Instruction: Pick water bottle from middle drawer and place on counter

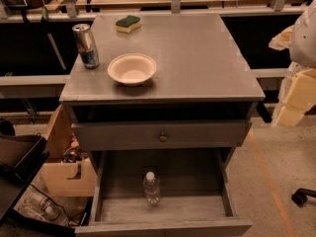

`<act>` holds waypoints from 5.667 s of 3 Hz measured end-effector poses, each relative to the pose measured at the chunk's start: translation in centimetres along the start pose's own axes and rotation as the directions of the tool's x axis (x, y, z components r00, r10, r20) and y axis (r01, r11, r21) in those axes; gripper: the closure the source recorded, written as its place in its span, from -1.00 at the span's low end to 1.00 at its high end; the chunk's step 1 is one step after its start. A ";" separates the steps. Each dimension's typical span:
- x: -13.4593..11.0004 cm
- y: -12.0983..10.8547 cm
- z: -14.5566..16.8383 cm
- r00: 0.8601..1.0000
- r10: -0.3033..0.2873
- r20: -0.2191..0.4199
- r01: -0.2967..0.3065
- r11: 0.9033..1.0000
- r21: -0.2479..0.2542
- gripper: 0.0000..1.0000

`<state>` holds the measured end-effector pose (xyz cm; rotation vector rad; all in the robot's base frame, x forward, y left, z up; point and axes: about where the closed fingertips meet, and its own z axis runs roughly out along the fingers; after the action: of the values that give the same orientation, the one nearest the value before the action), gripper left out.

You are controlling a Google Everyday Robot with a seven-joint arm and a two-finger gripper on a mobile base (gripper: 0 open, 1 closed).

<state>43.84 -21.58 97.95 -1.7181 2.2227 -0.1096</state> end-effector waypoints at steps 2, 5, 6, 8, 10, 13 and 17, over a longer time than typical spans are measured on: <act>-0.2 0.1 0.8 0.998 0.012 0.068 -0.013 1.000 0.012 -1.00; 1.2 10.3 12.4 0.891 0.064 0.449 -0.090 0.995 0.038 -1.00; 1.2 12.0 17.5 0.793 0.136 0.594 -0.188 0.982 0.026 -1.00; -0.2 12.3 22.5 0.635 0.101 0.766 -0.167 0.986 0.009 -1.00; 0.6 12.8 25.1 0.607 0.137 0.783 -0.162 0.986 -0.046 -1.00; 4.4 15.4 38.1 0.385 0.211 0.898 -0.045 0.977 -0.210 -1.00; -2.1 11.9 48.9 0.468 0.238 0.851 -0.059 0.969 -0.239 -1.00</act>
Offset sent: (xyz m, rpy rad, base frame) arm 0.0070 0.0108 -0.0302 0.2307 -0.0824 0.0112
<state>48.09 -9.64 49.18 -1.1674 1.5494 0.8681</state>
